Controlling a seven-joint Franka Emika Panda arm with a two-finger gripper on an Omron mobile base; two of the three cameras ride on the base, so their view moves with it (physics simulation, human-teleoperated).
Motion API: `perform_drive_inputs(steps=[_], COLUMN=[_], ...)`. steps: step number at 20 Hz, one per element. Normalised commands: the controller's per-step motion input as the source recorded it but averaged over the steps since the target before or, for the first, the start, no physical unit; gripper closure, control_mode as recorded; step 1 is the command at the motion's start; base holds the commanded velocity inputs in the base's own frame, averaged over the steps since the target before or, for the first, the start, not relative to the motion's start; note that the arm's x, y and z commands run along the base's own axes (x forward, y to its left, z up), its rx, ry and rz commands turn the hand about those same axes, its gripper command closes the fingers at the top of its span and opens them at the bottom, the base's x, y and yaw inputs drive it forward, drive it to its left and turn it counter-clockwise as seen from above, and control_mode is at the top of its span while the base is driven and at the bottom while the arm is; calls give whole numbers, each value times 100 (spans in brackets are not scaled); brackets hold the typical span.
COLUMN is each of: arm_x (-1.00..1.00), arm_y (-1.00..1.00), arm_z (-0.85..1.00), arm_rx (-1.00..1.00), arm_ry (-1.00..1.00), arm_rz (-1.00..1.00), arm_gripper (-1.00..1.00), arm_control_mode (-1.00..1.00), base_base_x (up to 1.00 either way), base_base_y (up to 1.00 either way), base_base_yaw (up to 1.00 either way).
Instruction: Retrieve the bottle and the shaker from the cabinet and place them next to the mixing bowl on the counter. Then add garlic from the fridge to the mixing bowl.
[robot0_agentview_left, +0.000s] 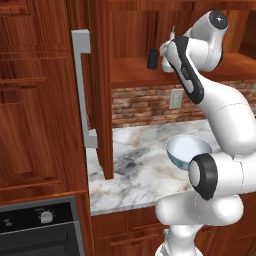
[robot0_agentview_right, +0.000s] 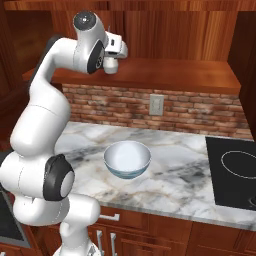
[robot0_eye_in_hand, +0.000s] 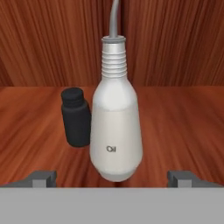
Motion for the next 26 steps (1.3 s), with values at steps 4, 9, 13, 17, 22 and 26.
perform_drive_inputs(steps=[4,9,13,17,22,26], arm_x=[36,17,13,12,11,8], arm_y=[0,0,0,0,0,0], arm_z=[-3,0,-3,-9,-16,-2], arm_rx=[0,0,0,0,0,0], arm_ry=[0,1,1,1,1,0], arm_rz=[0,0,0,0,0,0], arm_gripper=[-100,-100,-100,-100,-100,-100], arm_control_mode=[-100,-100,-100,-100,-100,-100], base_base_x=[0,0,0,0,0,0], base_base_y=[0,0,0,0,0,0], base_base_yaw=[0,0,0,0,0,0])
